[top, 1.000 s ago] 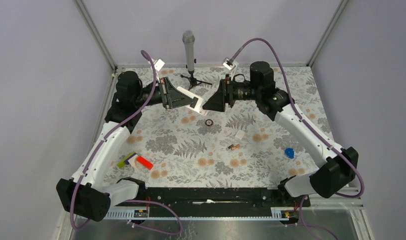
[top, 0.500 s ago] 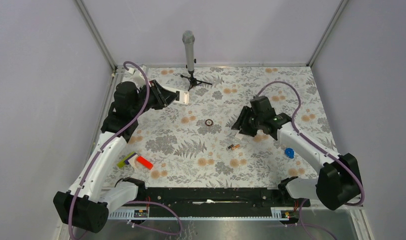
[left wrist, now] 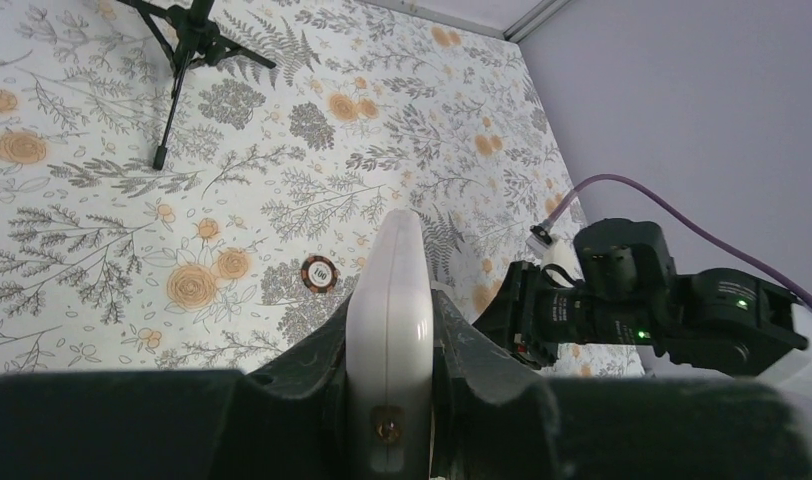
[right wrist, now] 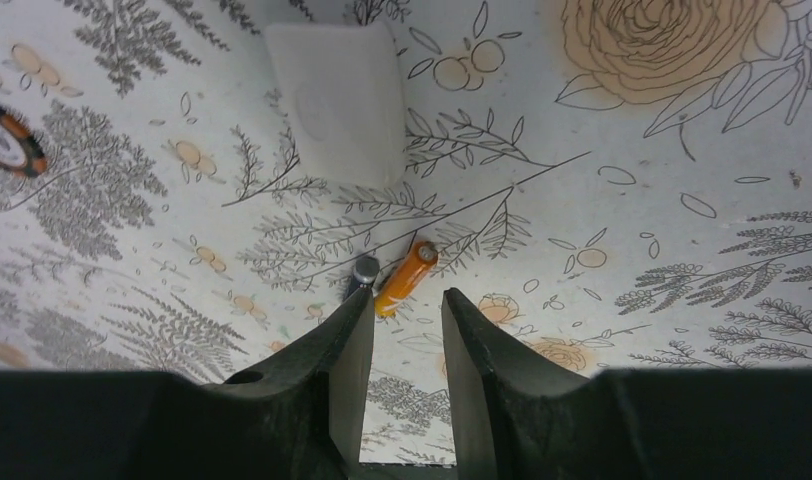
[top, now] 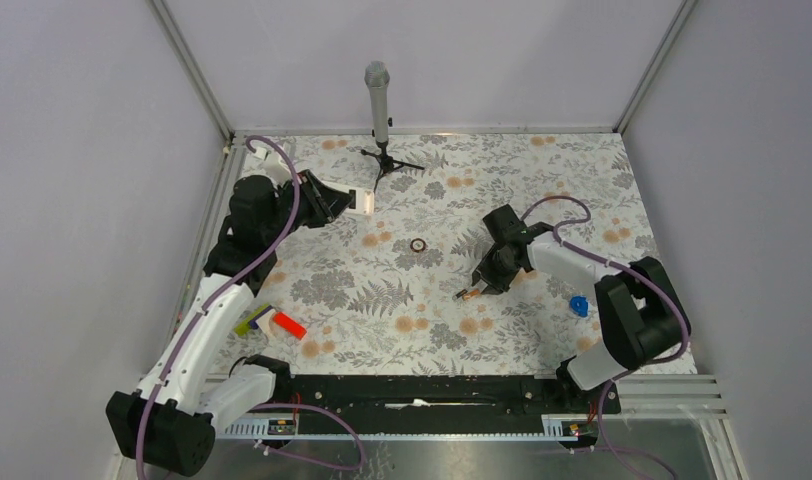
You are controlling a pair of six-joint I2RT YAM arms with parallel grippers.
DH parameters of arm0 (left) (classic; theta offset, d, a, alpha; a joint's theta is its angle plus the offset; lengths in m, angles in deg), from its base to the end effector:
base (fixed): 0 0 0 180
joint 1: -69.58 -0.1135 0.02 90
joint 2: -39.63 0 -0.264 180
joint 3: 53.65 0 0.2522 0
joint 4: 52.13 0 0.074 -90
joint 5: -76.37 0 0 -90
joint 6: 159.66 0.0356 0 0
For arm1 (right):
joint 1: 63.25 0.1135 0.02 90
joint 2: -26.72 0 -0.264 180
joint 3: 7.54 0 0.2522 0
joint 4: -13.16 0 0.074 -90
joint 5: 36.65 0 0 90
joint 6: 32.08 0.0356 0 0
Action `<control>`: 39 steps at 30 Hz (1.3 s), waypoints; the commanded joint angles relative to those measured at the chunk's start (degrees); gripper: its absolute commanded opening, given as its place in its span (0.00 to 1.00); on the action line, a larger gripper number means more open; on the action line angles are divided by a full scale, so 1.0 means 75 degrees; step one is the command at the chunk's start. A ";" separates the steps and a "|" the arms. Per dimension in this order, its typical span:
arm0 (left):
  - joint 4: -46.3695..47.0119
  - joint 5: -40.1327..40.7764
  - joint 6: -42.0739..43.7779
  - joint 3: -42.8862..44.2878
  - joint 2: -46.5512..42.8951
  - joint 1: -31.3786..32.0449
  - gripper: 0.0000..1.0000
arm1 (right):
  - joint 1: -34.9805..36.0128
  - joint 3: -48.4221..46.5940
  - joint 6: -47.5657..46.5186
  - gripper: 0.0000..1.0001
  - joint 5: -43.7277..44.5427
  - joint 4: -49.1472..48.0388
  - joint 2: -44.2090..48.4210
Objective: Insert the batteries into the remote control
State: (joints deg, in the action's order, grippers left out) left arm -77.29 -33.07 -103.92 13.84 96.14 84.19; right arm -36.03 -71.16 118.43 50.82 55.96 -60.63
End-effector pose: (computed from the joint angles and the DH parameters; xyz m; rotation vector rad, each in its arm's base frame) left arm 0.2159 -0.0685 0.3554 -0.0738 1.8990 -0.9006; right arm 0.2503 0.1305 0.1752 0.8014 2.7261 0.4543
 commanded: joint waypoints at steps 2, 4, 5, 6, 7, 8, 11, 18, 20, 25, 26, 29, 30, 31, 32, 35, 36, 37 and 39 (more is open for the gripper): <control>0.0707 0.0028 0.0216 -0.0067 -0.0358 -0.0028 0.00 | 0.0010 -0.0662 0.0514 0.39 0.0574 0.0461 -0.0489; 0.0699 0.0073 0.0241 -0.0106 -0.0391 -0.0037 0.00 | 0.0014 -0.0766 0.0553 0.39 0.0621 0.0501 -0.0641; 0.0698 0.0073 0.0243 -0.0120 -0.0405 -0.0038 0.00 | 0.0015 -0.0804 0.0583 0.38 0.0640 0.0541 -0.0717; 0.0705 0.0074 0.0244 -0.0138 -0.0409 -0.0042 0.00 | 0.0015 -0.0850 0.0607 0.38 0.0651 0.0581 -0.0804; 0.0718 0.0074 0.0244 -0.0144 -0.0402 -0.0028 0.00 | 0.0015 -0.0860 0.0629 0.38 0.0650 0.0630 -0.0889; 0.0748 0.0057 0.0244 -0.0165 -0.0409 -0.0037 0.00 | 0.0015 -0.0877 0.0648 0.37 0.0619 0.0665 -0.0973; 0.0804 0.0056 0.0215 -0.0205 -0.0416 -0.0032 0.00 | 0.0059 -0.0849 0.0679 0.37 0.0584 0.0743 -0.1024; 0.0929 0.0062 0.0210 -0.0303 -0.0353 -0.0029 0.00 | 0.0077 -0.0821 0.0768 0.38 0.0634 0.0871 -0.0965; 0.0945 0.0069 0.0197 -0.0318 -0.0340 -0.0037 0.00 | 0.0074 -0.0806 0.0770 0.38 0.0679 0.0894 -0.0966; 0.0943 0.0078 0.0207 -0.0338 -0.0328 -0.0032 0.00 | 0.0085 -0.0829 0.0776 0.42 0.0676 0.0998 -0.0923; 0.0939 0.0088 0.0208 -0.0344 -0.0328 -0.0029 0.00 | 0.0085 -0.0812 0.0804 0.42 0.0618 0.1006 -0.0918; 0.0944 0.0089 0.0209 -0.0366 -0.0327 -0.0027 0.00 | 0.0144 -0.0761 0.0919 0.42 0.0426 0.0998 -0.0966; 0.0948 0.0091 0.0198 -0.0368 -0.0332 -0.0026 0.00 | 0.0186 -0.0755 0.0945 0.42 0.0390 0.0959 -0.0991; 0.0946 0.0085 0.0188 -0.0377 -0.0339 -0.0029 0.00 | 0.0228 -0.0750 0.0988 0.42 0.0373 0.0946 -0.1031; 0.0956 0.0079 0.0186 -0.0385 -0.0345 -0.0035 0.00 | 0.0252 -0.0764 0.1015 0.41 0.0366 0.0945 -0.1069; 0.0930 0.0090 0.0196 -0.0391 -0.0383 -0.0027 0.00 | 0.0285 -0.0757 0.1114 0.39 0.0360 0.0899 -0.1182; 0.0922 0.0090 0.0207 -0.0391 -0.0395 -0.0028 0.00 | 0.0287 -0.0759 0.1148 0.38 0.0360 0.0898 -0.1199; 0.0909 0.0094 0.0219 -0.0391 -0.0412 -0.0029 0.00 | 0.0294 -0.0759 0.1179 0.36 0.0369 0.0904 -0.1232; 0.0863 0.0118 0.0248 -0.0374 -0.0432 -0.0029 0.00 | 0.0302 -0.0769 0.1238 0.34 0.0402 0.0928 -0.1282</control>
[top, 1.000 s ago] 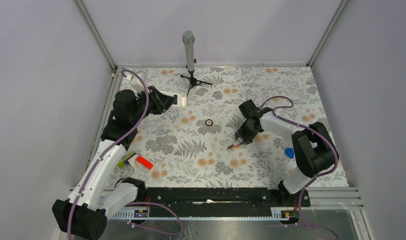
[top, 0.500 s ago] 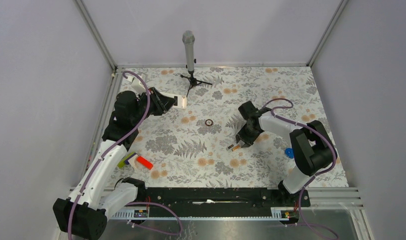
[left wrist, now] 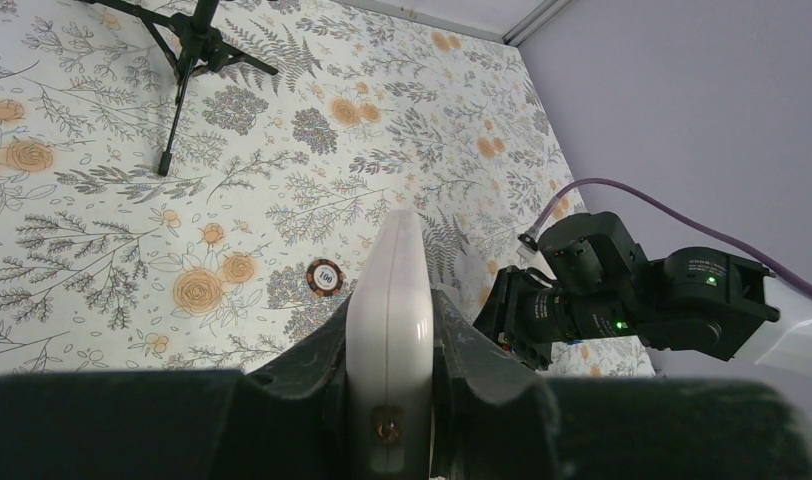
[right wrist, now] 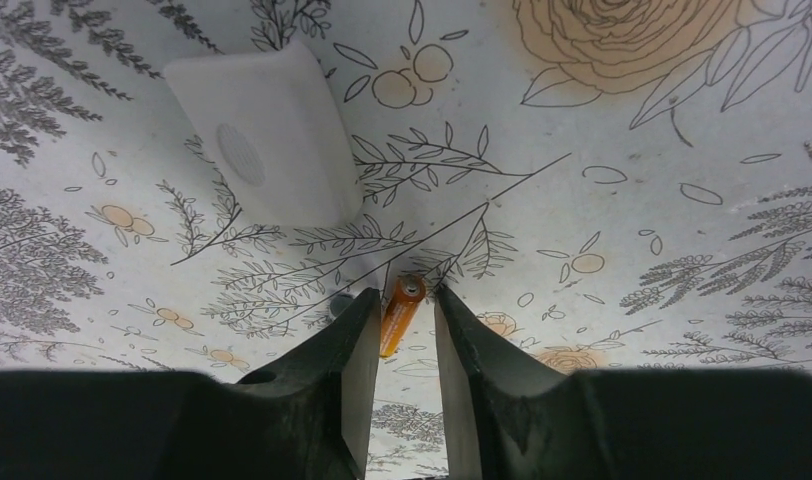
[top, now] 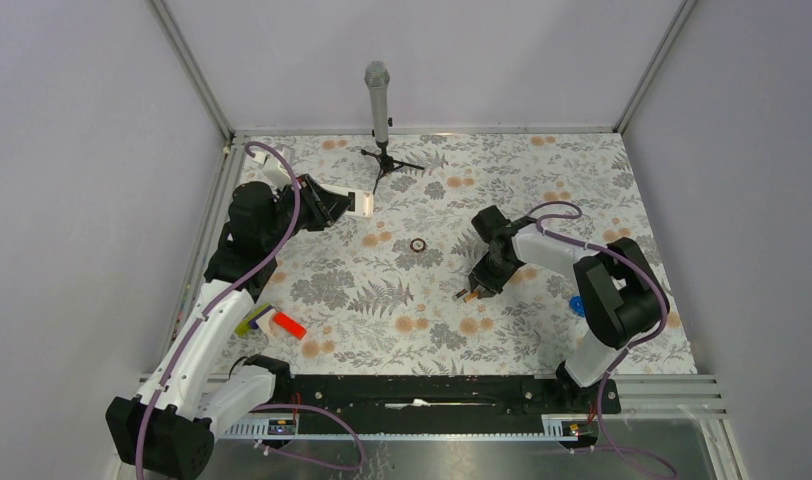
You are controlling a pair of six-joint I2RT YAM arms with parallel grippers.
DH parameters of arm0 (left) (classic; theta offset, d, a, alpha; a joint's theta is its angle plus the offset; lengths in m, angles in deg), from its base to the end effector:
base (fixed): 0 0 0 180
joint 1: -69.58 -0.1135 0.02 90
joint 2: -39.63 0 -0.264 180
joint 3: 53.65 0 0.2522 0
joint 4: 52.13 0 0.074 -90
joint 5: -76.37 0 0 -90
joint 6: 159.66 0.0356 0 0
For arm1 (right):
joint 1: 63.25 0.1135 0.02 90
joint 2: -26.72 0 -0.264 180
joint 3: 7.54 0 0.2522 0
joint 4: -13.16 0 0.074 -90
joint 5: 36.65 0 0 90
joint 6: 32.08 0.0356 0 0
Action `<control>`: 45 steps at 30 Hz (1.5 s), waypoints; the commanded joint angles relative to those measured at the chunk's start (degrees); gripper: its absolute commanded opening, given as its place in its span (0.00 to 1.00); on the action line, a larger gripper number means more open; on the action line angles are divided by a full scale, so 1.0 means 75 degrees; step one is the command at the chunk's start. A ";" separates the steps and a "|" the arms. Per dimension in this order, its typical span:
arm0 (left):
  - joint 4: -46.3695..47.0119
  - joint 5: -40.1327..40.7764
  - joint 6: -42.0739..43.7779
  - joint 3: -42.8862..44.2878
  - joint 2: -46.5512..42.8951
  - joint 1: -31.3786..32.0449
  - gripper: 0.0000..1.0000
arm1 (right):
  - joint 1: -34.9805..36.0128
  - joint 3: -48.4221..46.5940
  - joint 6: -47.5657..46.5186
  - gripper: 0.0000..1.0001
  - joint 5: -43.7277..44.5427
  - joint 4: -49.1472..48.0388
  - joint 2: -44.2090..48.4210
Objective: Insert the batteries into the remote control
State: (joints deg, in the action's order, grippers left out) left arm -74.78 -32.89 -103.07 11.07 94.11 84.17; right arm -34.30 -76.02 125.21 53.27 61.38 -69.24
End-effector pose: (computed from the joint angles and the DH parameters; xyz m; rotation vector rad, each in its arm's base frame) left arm 0.2098 -0.0668 0.3501 -0.0535 1.8656 -0.8913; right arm 0.2609 0.1444 0.1535 0.9728 2.7990 0.2781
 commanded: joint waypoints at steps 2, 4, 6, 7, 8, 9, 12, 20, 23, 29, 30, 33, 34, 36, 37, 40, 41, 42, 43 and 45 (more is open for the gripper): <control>0.0512 0.0130 0.0153 -0.0009 -0.0186 -0.0028 0.00 | 0.0077 -0.0144 0.0364 0.32 0.0122 0.0246 -0.0185; 0.0497 0.0146 0.0165 -0.0015 -0.0217 -0.0029 0.00 | 0.0089 -0.0185 0.0368 0.30 0.0133 0.0290 -0.0273; 0.0503 0.0161 0.0165 -0.0031 -0.0229 -0.0026 0.00 | 0.0086 -0.0240 0.0362 0.27 0.0170 0.0326 -0.0363; 0.0499 0.0156 0.0160 -0.0033 -0.0232 -0.0027 0.00 | 0.0089 -0.0277 0.0348 0.22 0.0178 0.0335 -0.0416; 0.0487 0.0149 0.0154 -0.0007 -0.0224 -0.0025 0.00 | 0.0089 -0.0319 0.0326 0.17 0.0204 0.0345 -0.0461; 0.0442 0.0124 0.0170 0.0035 -0.0223 -0.0027 0.00 | 0.0089 -0.0362 0.0306 0.13 0.0244 0.0350 -0.0494; 0.0348 0.0081 0.0229 0.0149 -0.0169 -0.0024 0.00 | 0.0101 -0.0470 0.0199 0.03 0.0587 0.0389 -0.0412; 0.1002 -0.0722 -0.0611 -0.0166 0.0032 -0.0018 0.00 | 0.0143 -0.1165 -0.0622 0.00 0.2418 0.0673 0.1203; 0.1788 -0.1164 -0.1373 -0.0397 0.0232 0.0027 0.00 | 0.0136 -0.1518 -0.1319 0.00 0.2822 0.0292 0.2072; 0.3485 -0.1769 -0.2790 -0.0440 0.1009 0.0358 0.00 | 0.0135 -0.2903 -0.2880 0.00 0.2213 -0.0324 0.2664; 0.3728 -0.1844 -0.2992 -0.0422 0.1125 0.0407 0.00 | 0.0136 -0.3137 -0.3168 0.00 0.1868 -0.0636 0.2713; 0.4583 -0.2104 -0.3624 -0.0397 0.1467 0.0505 0.00 | 0.0133 -0.3559 -0.3832 0.00 0.0288 -0.1486 0.2715; 0.4892 -0.2230 -0.3836 -0.0396 0.1571 0.0531 0.00 | 0.0161 -0.3689 -0.3996 0.00 -0.0195 -0.1739 0.2695; 0.5230 -0.2448 -0.4221 -0.0287 0.1743 0.0587 0.00 | 0.0263 -0.3919 -0.4248 0.00 -0.0811 -0.2061 0.2623; 0.5240 -0.2538 -0.4290 -0.0210 0.1818 0.0615 0.00 | 0.0361 -0.4044 -0.4369 0.00 -0.0917 -0.2151 0.2573; 0.5282 -0.2600 -0.4488 -0.0136 0.1866 0.0678 0.00 | 0.0638 -0.4509 -0.4653 0.00 -0.0974 -0.2087 0.2395; 0.5328 -0.2601 -0.4560 -0.0148 0.1865 0.0685 0.00 | 0.0712 -0.4620 -0.4710 0.00 -0.0998 -0.2057 0.2344; 0.5362 -0.2599 -0.4612 -0.0160 0.1874 0.0689 0.00 | 0.0801 -0.4721 -0.4758 0.00 -0.1023 -0.2040 0.2303; 0.5378 -0.2593 -0.4667 -0.0162 0.1866 0.0688 0.00 | 0.0900 -0.4793 -0.4824 0.00 -0.1015 -0.2044 0.2280; 0.5511 -0.2588 -0.4865 -0.0173 0.1875 0.0691 0.00 | 0.1157 -0.4908 -0.5028 0.00 -0.0892 -0.2052 0.2218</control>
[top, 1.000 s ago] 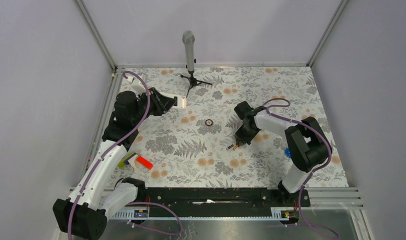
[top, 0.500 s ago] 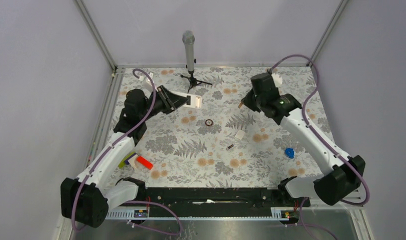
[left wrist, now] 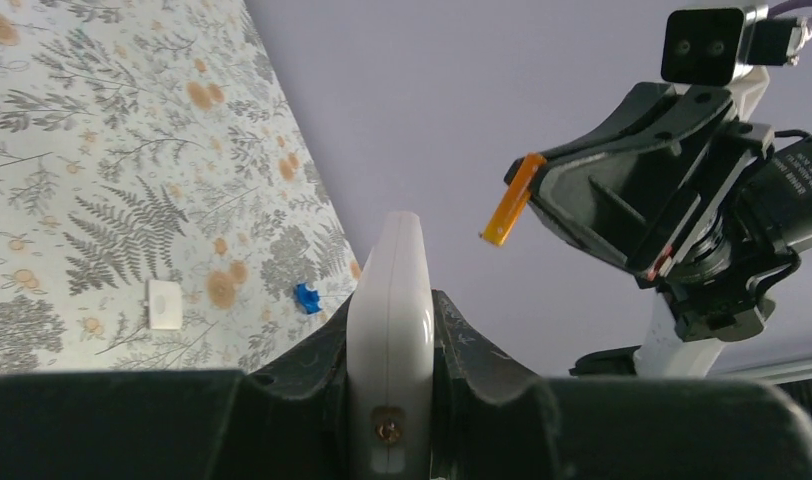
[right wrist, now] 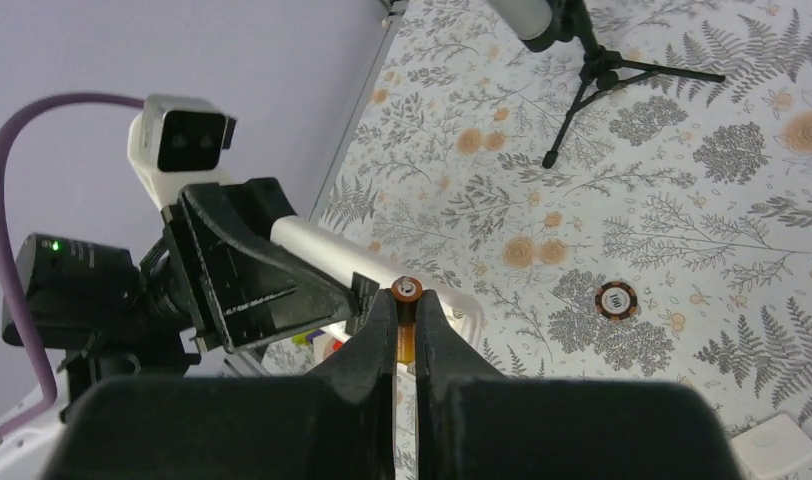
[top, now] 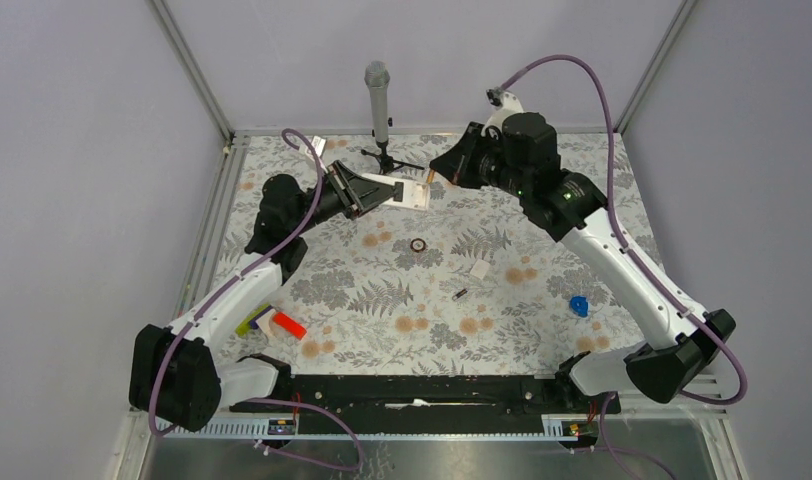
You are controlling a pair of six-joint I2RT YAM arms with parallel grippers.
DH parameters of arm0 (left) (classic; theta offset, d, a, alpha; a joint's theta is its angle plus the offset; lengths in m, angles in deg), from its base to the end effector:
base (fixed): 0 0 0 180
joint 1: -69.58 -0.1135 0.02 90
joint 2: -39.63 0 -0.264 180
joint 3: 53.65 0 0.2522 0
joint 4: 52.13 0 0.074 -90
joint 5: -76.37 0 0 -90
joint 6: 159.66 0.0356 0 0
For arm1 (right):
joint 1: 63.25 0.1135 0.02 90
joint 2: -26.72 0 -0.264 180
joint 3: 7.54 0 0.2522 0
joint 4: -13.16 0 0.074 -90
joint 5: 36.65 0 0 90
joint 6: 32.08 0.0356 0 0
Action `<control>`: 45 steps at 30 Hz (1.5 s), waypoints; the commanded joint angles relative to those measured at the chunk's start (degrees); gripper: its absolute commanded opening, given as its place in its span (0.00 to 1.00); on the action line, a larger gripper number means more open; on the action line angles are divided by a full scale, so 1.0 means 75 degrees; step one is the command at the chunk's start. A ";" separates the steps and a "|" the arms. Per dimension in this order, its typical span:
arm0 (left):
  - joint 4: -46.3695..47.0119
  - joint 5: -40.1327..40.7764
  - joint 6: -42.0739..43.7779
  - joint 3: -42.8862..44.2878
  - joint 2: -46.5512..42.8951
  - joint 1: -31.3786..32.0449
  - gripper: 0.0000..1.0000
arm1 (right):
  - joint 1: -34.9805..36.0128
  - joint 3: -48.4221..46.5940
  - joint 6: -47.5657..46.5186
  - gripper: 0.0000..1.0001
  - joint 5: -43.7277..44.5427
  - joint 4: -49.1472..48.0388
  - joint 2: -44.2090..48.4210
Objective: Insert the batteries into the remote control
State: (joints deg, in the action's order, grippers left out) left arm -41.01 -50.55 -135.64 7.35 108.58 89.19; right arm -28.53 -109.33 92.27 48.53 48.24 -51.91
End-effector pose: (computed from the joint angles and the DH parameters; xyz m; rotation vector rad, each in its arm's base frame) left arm 0.2540 -0.1132 0.3307 -0.1167 1.7802 -1.6201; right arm 0.2506 0.1773 0.4489 -0.0701 1.8766 0.9279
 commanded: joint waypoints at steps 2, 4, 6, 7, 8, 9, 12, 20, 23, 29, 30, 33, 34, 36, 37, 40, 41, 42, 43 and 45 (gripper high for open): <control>0.1266 -0.0270 -0.0869 0.0310 -0.0004 0.0020 0.00 | 0.0648 -0.0633 -0.0823 0.00 0.0000 -0.0161 -0.0207; 0.1593 -0.0364 -0.1315 0.0311 0.0065 0.0018 0.00 | 0.0876 -0.0820 -0.0923 0.00 0.0294 -0.0001 -0.0352; 0.1961 -0.0406 -0.1722 0.0243 0.0109 0.0014 0.00 | 0.1063 -0.0967 -0.1035 0.00 0.0579 0.0161 -0.0445; 0.2169 -0.0408 -0.1905 0.0199 0.0130 0.0020 0.00 | 0.1140 -0.1030 -0.1081 0.00 0.0862 0.0253 -0.0481; 0.2338 -0.0411 -0.2049 0.0159 0.0143 0.0011 0.00 | 0.1207 -0.1071 -0.1128 0.00 0.1041 0.0307 -0.0509; 0.2452 -0.0409 -0.2157 0.0133 0.0157 0.0014 0.00 | 0.1242 -0.1123 -0.1142 0.00 0.1180 0.0368 -0.0527; 0.2598 -0.0375 -0.2302 0.0071 0.0170 0.0012 0.00 | 0.1332 -0.1262 -0.1227 0.00 0.1536 0.0523 -0.0574; 0.2616 -0.0153 -0.2358 -0.0126 0.0147 0.0016 0.00 | 0.1382 -0.1277 -0.1170 0.00 0.2011 0.0584 -0.0451; 0.2683 -0.0107 -0.2371 -0.0135 0.0159 0.0011 0.00 | 0.1382 -0.1311 -0.1253 0.00 0.2066 0.0715 -0.0490; 0.2752 -0.0004 -0.2358 -0.0126 0.0207 0.0013 0.00 | 0.1384 -0.1316 -0.1316 0.00 0.2078 0.0889 -0.0454; 0.2768 0.0007 -0.2358 -0.0124 0.0216 0.0020 0.00 | 0.1383 -0.1336 -0.1310 0.00 0.2047 0.0921 -0.0466; 0.2838 0.0006 -0.2399 -0.0129 0.0241 0.0020 0.00 | 0.1382 -0.1377 -0.1256 0.00 0.1966 0.1028 -0.0541; 0.2876 0.0016 -0.2420 -0.0134 0.0241 0.0018 0.00 | 0.1382 -0.1386 -0.1233 0.00 0.1956 0.1053 -0.0561; 0.2952 0.0020 -0.2475 -0.0135 0.0241 0.0020 0.00 | 0.1382 -0.1397 -0.1201 0.00 0.1888 0.1061 -0.0585; 0.2984 0.0028 -0.2503 -0.0135 0.0241 0.0018 0.00 | 0.1382 -0.1405 -0.1169 0.00 0.1850 0.1063 -0.0595; 0.3156 0.0057 -0.2632 -0.0155 0.0270 0.0014 0.00 | 0.1379 -0.1450 -0.1018 0.00 0.1663 0.1074 -0.0655; 0.3253 0.0064 -0.2684 -0.0168 0.0276 0.0017 0.00 | 0.1381 -0.1476 -0.0957 0.00 0.1604 0.1089 -0.0680; 0.3373 0.0077 -0.2722 -0.0180 0.0286 0.0016 0.00 | 0.1376 -0.1542 -0.0865 0.00 0.1563 0.1154 -0.0714; 0.3425 0.0083 -0.2746 -0.0174 0.0298 0.0021 0.00 | 0.1376 -0.1615 -0.0767 0.01 0.1550 0.1228 -0.0761; 0.3502 0.0084 -0.2769 -0.0181 0.0323 0.0020 0.00 | 0.1379 -0.1750 -0.0634 0.01 0.1456 0.1435 -0.0892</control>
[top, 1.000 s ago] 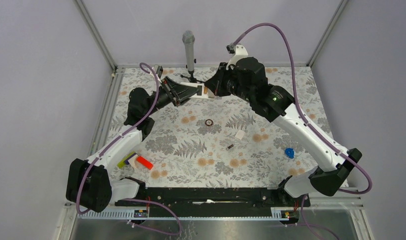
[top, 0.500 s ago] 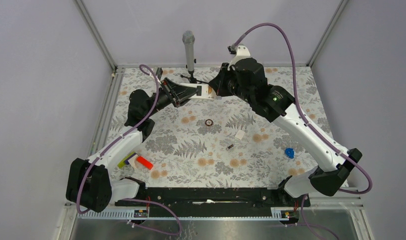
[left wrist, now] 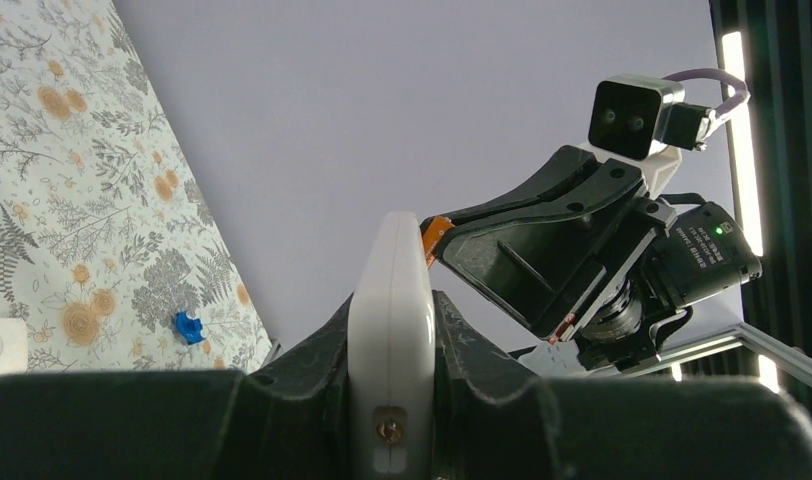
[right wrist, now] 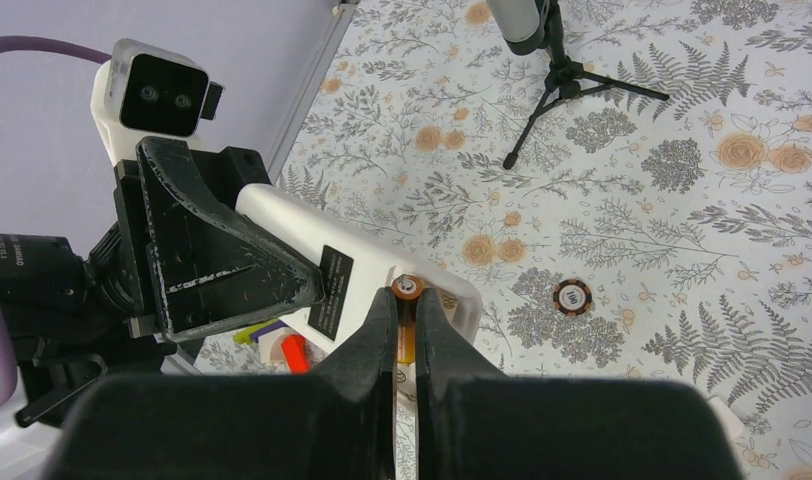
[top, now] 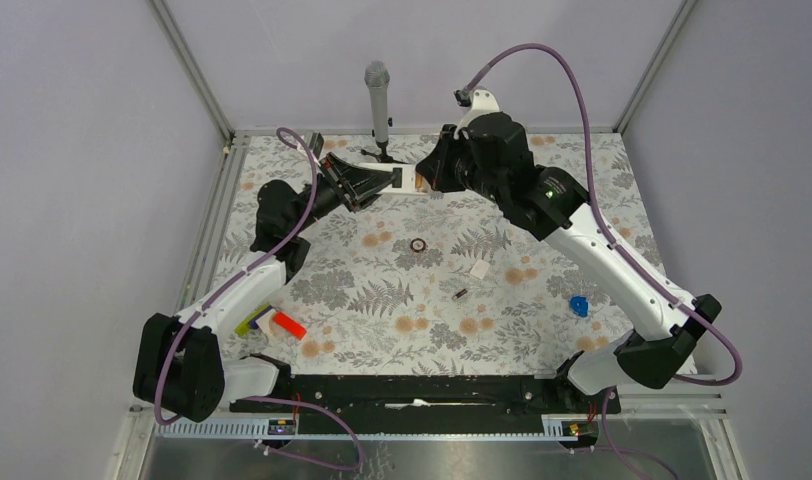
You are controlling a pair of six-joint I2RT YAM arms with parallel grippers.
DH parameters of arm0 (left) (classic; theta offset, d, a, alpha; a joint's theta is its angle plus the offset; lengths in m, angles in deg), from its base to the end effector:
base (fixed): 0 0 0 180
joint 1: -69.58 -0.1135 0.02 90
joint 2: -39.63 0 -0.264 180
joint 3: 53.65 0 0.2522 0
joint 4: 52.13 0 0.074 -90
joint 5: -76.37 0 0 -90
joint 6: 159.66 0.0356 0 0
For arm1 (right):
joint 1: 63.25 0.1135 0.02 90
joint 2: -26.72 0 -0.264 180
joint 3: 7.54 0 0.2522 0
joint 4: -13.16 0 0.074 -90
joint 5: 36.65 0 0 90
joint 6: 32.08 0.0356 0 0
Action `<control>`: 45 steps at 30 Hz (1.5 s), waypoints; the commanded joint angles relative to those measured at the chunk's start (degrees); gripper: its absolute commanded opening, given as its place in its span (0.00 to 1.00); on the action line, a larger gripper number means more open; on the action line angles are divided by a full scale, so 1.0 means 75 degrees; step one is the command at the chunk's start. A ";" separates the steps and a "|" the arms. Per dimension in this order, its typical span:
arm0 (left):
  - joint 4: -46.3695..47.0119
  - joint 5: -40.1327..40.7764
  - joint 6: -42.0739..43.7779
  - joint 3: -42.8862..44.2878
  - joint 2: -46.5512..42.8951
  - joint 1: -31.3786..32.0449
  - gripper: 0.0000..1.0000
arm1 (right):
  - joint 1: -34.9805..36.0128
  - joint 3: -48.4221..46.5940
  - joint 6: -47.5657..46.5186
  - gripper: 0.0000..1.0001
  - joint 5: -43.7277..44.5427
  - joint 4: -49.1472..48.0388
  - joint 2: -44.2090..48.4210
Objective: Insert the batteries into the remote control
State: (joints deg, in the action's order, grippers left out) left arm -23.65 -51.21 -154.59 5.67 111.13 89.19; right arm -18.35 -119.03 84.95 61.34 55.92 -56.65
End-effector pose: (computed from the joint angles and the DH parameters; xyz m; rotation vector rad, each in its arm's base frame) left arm 0.2573 -0.1147 0.3393 -0.2360 1.6293 -1.8940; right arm 0.2285 0.2207 0.4670 -0.1926 1.8810 0.7497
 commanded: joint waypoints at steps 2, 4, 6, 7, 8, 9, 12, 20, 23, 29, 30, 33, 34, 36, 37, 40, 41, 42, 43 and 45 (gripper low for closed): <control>0.1248 0.0176 -0.0243 0.0042 0.0000 0.0018 0.00 | 0.0018 -0.0582 0.0482 0.02 -0.0332 0.0566 -0.0362; 0.1304 0.0182 -0.0255 0.0020 0.0005 0.0018 0.00 | 0.0022 -0.0660 0.0508 0.02 -0.0412 0.0661 -0.0428; 0.1339 0.0183 -0.0286 0.0003 -0.0006 0.0015 0.00 | 0.0018 -0.0686 0.0508 0.04 -0.0387 0.0723 -0.0460; 0.1373 0.0189 -0.0304 -0.0014 -0.0015 0.0020 0.00 | 0.0015 -0.0700 0.0510 0.05 -0.0368 0.0752 -0.0472; 0.1402 0.0201 -0.0338 -0.0023 -0.0018 0.0012 0.00 | 0.0019 -0.0728 0.0524 0.07 -0.0350 0.0788 -0.0483; 0.1429 0.0226 -0.0387 -0.0046 -0.0015 0.0014 0.00 | 0.0013 -0.0761 0.0567 0.09 -0.0308 0.0816 -0.0485; 0.1660 0.0413 -0.0736 -0.0164 -0.0024 0.0012 0.00 | 0.0019 -0.0909 0.0654 0.14 -0.0207 0.0935 -0.0528; 0.1965 0.0548 -0.1027 -0.0234 0.0030 0.0010 0.00 | 0.0005 -0.1048 0.0487 0.18 -0.0415 0.1025 -0.0634; 0.2013 0.0466 -0.0864 -0.0205 0.0026 0.0014 0.00 | 0.0014 -0.1204 0.0397 0.18 -0.0345 0.1187 -0.0741; 0.2055 0.0234 -0.0574 -0.0101 0.0028 0.0021 0.00 | 0.0014 -0.1276 0.0334 0.18 -0.0339 0.1267 -0.0919; 0.2078 0.0214 -0.0561 -0.0109 0.0036 0.0021 0.00 | 0.0013 -0.1286 0.0341 0.18 -0.0352 0.1273 -0.0948; 0.2147 0.0225 -0.0590 -0.0147 0.0040 0.0021 0.00 | 0.0012 -0.1324 0.0377 0.18 -0.0342 0.1260 -0.0989; 0.2158 0.0240 -0.0601 -0.0164 0.0042 0.0021 0.00 | 0.0013 -0.1335 0.0391 0.18 -0.0345 0.1250 -0.0991; 0.2194 0.0249 -0.0639 -0.0174 0.0051 0.0021 0.00 | 0.0007 -0.1305 0.0393 0.17 -0.0357 0.1207 -0.0963; 0.2196 0.0262 -0.0638 -0.0163 0.0058 0.0021 0.00 | 0.0015 -0.1277 0.0384 0.17 -0.0363 0.1182 -0.0954; 0.2238 0.0241 -0.0611 -0.0134 0.0061 0.0021 0.00 | 0.0012 -0.1236 0.0356 0.18 -0.0304 0.1151 -0.0931; 0.2226 0.0222 -0.0582 -0.0120 0.0067 0.0015 0.00 | 0.0013 -0.1211 0.0371 0.18 -0.0254 0.1151 -0.0935; 0.2212 0.0210 -0.0559 -0.0119 0.0064 0.0020 0.00 | 0.0011 -0.1192 0.0396 0.18 -0.0217 0.1141 -0.0941; 0.2223 0.0214 -0.0559 -0.0127 0.0064 0.0021 0.00 | 0.0012 -0.1182 0.0418 0.18 -0.0186 0.1139 -0.0942; 0.2257 0.0206 -0.0559 -0.0145 0.0055 0.0027 0.00 | 0.0014 -0.1172 0.0486 0.19 -0.0119 0.1143 -0.0954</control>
State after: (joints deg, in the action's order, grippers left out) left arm -16.46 -49.22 -158.54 2.72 112.55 88.93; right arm -18.70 -127.58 87.94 60.83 63.43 -62.49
